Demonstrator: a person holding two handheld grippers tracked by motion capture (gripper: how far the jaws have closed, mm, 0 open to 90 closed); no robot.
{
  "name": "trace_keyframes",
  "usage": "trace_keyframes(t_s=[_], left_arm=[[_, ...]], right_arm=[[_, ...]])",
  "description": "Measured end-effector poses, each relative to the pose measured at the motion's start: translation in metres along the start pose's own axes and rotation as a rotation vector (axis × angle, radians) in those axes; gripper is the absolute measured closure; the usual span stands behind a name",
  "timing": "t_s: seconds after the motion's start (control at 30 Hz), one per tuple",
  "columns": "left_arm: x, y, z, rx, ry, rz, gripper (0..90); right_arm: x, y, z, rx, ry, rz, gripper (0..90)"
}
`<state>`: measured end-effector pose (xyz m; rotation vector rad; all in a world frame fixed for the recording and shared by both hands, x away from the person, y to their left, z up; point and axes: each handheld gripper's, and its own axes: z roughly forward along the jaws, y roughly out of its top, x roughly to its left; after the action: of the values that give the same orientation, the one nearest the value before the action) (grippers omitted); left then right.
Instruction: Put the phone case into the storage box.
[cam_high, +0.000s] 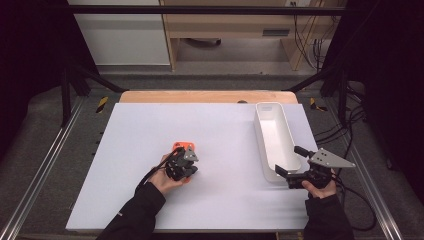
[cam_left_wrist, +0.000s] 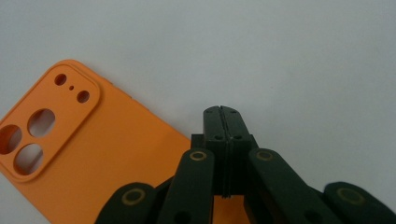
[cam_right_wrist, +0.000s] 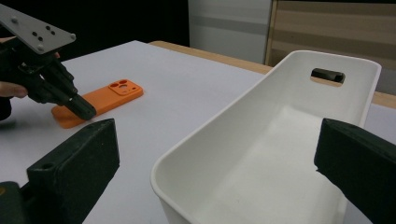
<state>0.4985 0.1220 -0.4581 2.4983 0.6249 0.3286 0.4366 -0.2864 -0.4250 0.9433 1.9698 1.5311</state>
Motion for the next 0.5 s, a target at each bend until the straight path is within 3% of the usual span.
trace_keyframes(t_s=[0.5], left_arm=[[0.002, -0.019, -0.014, 0.021, 0.013, 0.006, 90.0]], right_arm=[[0.000, 0.000, 0.000, -0.001, 0.000, -0.003, 0.4]])
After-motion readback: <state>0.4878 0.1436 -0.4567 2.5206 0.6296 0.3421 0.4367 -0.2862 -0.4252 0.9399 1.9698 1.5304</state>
